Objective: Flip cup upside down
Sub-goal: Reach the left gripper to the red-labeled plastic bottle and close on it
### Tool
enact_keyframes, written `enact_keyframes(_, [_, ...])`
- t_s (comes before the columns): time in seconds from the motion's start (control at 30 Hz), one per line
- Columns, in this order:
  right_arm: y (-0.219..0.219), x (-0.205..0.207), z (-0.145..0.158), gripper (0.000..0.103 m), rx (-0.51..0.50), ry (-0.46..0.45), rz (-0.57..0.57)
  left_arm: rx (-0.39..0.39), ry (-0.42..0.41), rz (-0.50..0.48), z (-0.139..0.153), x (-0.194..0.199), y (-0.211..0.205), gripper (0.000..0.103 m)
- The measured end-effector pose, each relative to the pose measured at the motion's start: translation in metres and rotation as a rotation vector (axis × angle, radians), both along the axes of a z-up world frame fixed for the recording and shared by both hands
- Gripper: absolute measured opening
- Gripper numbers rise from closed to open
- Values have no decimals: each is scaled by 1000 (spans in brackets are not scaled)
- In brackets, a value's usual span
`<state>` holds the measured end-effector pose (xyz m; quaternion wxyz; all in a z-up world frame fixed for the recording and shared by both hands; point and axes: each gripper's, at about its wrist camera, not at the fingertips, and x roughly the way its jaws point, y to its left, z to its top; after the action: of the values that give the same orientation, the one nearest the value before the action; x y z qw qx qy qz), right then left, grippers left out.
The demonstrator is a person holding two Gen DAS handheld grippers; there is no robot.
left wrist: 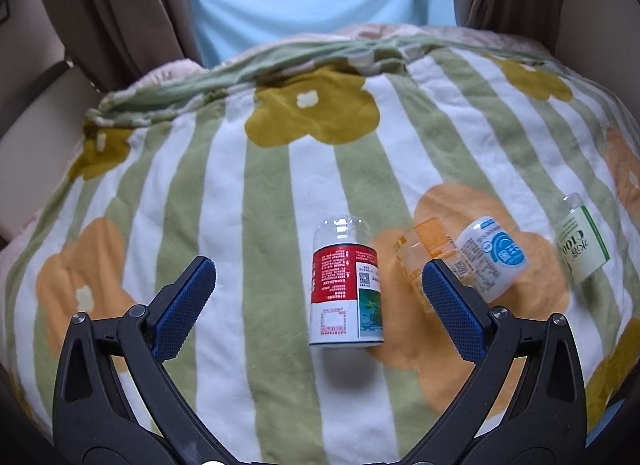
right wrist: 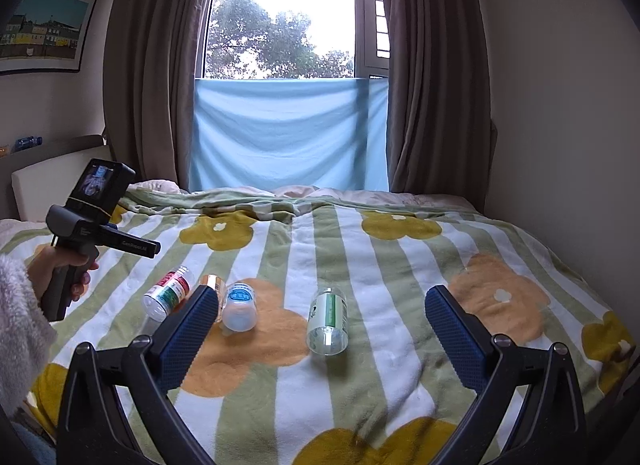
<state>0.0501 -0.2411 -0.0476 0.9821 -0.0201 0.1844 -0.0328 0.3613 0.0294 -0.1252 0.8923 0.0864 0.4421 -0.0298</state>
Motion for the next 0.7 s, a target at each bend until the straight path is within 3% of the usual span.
enact_keyframes(0.07, [-4, 7, -6, 103, -10, 17, -12, -37, 104, -3, -24, 29, 3, 103])
enact_keyframes(0.2, [-14, 23, -18, 103, -11, 49, -39, -8, 244, 1, -67, 67, 1, 103])
enact_keyframes(0.43, [-24, 45, -40, 103, -6, 109, -52, 20, 403, -9, -110, 97, -3, 102])
enact_keyframes(0.6, [-22, 51, -47, 103, -5, 126, -42, 39, 501, -44, -126, 103, -16, 88])
enact_keyframes(0.7, [-22, 53, -48, 103, 3, 127, -38, 43, 524, -69, -129, 100, -22, 70])
